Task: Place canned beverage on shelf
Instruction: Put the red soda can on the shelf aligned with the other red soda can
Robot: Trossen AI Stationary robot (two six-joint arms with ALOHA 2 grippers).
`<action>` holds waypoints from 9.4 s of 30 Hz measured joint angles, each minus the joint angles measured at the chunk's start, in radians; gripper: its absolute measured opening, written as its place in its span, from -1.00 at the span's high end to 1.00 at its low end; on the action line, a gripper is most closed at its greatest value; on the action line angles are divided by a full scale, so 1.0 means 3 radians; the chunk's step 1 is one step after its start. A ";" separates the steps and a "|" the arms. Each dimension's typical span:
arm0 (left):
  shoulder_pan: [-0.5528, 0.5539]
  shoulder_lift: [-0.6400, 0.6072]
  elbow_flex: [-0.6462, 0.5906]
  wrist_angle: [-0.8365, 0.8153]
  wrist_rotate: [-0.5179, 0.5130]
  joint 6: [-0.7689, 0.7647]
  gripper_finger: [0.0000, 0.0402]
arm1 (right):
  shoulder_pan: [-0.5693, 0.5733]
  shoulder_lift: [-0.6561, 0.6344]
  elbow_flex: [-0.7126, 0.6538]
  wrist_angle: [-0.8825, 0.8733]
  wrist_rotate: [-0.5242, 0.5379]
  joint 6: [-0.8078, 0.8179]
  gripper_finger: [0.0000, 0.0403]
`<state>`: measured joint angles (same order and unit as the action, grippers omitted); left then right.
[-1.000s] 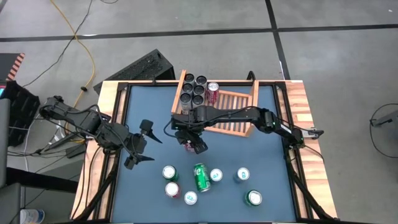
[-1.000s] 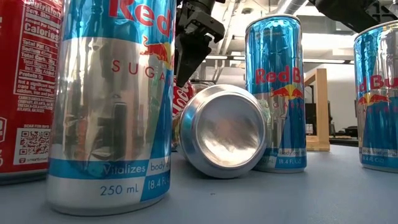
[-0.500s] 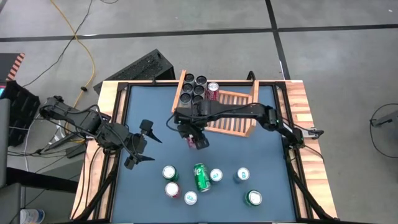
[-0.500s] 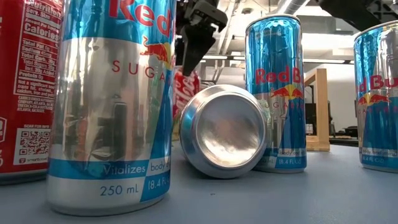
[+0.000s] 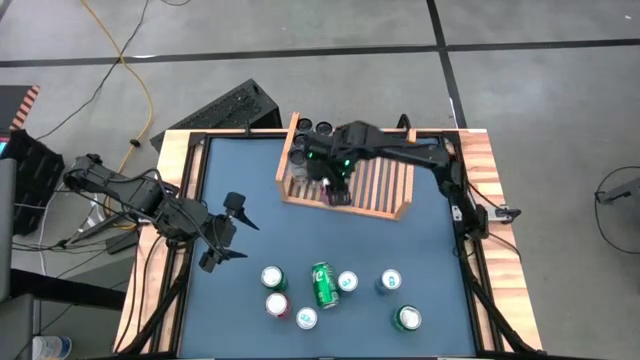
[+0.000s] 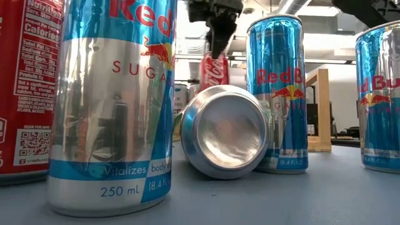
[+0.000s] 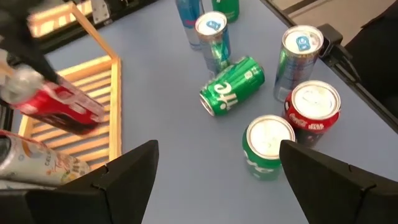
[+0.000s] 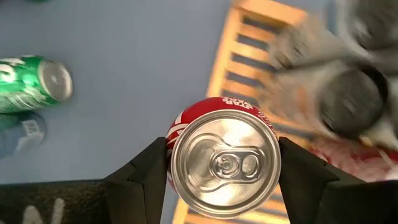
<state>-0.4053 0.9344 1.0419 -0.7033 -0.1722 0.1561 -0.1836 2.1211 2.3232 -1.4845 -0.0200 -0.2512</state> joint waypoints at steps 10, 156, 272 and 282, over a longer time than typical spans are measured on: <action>0.0000 -0.0001 0.0000 -0.0108 0.0008 -0.0083 -0.61 | -0.0480 -0.0504 -0.1155 0.0652 0.0026 -0.0054 -0.16; -0.0054 -0.0004 0.0000 -0.0052 -0.0148 -0.0738 -0.61 | 0.1983 -0.0204 -0.0723 0.2725 0.1539 0.1508 -0.47; -0.0505 -0.0031 0.0000 -0.0335 -0.0320 -0.1283 -0.61 | 0.1824 0.0675 0.0095 0.1573 0.0973 0.1508 -0.08; -0.0504 -0.0031 0.0000 -0.0371 -0.0317 -0.1281 -0.61 | 0.1659 0.0400 0.0089 0.1146 0.0836 0.1308 -0.08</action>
<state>-0.5565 0.9253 1.0420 -0.8147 -0.2674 -0.2283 0.3140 2.2410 2.3499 -1.1407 0.2308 0.1413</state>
